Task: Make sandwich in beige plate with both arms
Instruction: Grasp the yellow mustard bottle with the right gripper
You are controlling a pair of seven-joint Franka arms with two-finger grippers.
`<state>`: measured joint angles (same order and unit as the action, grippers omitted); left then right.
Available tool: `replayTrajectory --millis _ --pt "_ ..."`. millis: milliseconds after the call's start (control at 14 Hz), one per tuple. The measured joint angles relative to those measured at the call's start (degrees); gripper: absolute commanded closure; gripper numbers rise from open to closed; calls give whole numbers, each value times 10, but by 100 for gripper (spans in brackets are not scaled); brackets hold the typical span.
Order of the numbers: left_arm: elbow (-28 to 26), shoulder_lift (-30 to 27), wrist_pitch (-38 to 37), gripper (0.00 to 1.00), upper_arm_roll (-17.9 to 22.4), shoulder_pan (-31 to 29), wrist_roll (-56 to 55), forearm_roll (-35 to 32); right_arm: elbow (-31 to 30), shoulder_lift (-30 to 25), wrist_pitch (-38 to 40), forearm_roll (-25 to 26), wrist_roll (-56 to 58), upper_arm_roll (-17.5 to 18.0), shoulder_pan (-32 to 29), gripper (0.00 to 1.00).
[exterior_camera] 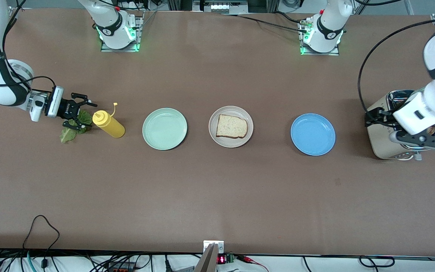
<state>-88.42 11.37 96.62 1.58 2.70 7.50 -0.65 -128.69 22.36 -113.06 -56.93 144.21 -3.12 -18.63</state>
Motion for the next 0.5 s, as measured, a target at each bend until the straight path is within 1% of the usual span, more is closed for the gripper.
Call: replayTrajectory --millis 143,286,500 --pt "20 -9 -11 0 7 -1 -26 0 2 12 1 -35 16 7 6 0" --pt "26 -24 -29 0 9 -6 -62 7 5 14 2 -73 20 24 14 0" --pt "27 -43 -42 0 -4 -32 -72 9 7 14 8 -106 20 46 22 0"
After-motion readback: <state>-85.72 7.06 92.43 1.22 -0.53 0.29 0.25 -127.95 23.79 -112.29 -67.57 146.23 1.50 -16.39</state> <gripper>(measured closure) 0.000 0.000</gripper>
